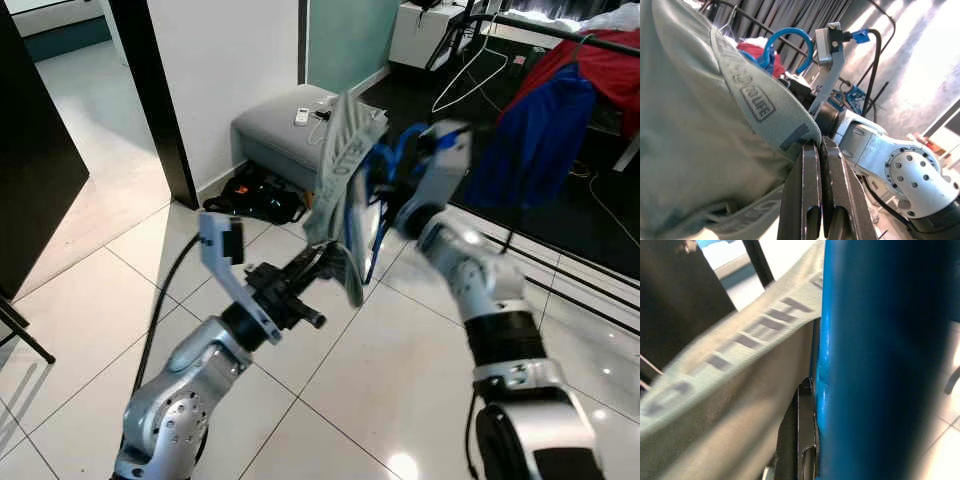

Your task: Hang hanger

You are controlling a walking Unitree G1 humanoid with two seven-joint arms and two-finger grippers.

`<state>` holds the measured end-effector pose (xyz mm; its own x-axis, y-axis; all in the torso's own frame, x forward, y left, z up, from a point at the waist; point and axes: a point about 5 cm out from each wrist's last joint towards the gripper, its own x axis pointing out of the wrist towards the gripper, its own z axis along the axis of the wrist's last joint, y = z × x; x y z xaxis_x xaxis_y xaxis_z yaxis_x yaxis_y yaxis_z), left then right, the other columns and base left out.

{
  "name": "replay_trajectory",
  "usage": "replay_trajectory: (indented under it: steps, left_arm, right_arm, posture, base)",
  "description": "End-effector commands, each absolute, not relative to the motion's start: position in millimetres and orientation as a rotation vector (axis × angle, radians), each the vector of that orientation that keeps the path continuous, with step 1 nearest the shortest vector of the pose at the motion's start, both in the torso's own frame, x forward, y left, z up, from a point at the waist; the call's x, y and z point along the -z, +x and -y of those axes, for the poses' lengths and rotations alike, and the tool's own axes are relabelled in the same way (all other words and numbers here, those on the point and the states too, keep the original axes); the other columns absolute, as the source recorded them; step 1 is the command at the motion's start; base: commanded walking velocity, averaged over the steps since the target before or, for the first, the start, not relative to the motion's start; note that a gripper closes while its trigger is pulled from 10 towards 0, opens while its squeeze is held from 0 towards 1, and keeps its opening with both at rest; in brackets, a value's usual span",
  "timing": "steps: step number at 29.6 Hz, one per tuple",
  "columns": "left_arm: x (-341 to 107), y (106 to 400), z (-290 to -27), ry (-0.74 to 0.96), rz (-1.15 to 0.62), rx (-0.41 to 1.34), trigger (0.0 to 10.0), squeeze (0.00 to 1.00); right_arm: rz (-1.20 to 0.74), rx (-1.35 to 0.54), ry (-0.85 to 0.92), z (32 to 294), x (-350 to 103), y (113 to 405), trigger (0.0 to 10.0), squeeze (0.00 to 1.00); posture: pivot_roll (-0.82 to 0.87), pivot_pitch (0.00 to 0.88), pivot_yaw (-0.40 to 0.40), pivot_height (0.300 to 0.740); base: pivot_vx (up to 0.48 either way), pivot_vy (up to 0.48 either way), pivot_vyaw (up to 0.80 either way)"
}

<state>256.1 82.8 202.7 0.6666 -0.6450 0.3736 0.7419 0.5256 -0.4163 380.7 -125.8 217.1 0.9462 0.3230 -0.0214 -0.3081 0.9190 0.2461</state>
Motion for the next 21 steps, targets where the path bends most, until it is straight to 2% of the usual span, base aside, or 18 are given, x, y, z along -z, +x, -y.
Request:
replay_trajectory:
  steps: [1, 4, 6, 11, 12, 18, 21]
  left_arm:
    - [-212, 254, -82, -0.565, 0.221, 0.859, 0.0, 0.0]
    - [-213, 253, -76, -0.576, 0.216, 0.874, 0.0, 0.0]
    - [-208, 250, -71, -0.565, 0.191, 0.887, 0.0, 0.0]
    - [-204, 248, -70, -0.549, 0.174, 0.89, 0.0, 0.0]
    - [-201, 250, -77, -0.503, 0.16, 0.877, 0.0, 0.0]
    - [-197, 253, -85, -0.422, 0.136, 0.867, 0.0, 0.0]
    - [-192, 252, -80, -0.379, 0.111, 0.88, 0.0, 0.0]
  right_arm:
    - [-0.064, -0.292, 0.218, 130, -214, 381, 10.0, 0.0]
    - [-0.038, -0.221, 0.248, 133, -214, 384, 10.0, 0.0]
    - [0.021, -0.147, 0.324, 144, -224, 391, 10.0, 0.0]
    - [0.049, -0.104, 0.408, 153, -232, 395, 10.0, 0.0]
    - [0.086, -0.065, 0.524, 164, -241, 397, 10.0, 0.0]
    - [0.118, -0.01, 0.727, 179, -247, 398, 10.0, 0.0]
    - [0.121, 0.009, 0.83, 182, -245, 398, 10.0, 0.0]
  posture:
    - [-0.06, 0.1, -0.035, 0.74]
    - [-0.06, 0.099, -0.037, 0.74]
    - [-0.06, 0.095, -0.031, 0.74]
    - [-0.06, 0.096, -0.032, 0.74]
    - [-0.05, 0.103, -0.022, 0.74]
    - [-0.05, 0.107, -0.01, 0.74]
    - [-0.04, 0.108, -0.007, 0.74]
  base:
    - [0.0, 0.0, 0.0]
    - [0.0, 0.0, 0.0]
    - [0.0, 0.0, 0.0]
    - [0.0, 0.0, 0.0]
    - [0.0, 0.0, 0.0]
    - [0.0, 0.0, 0.0]
    - [0.0, 0.0, 0.0]
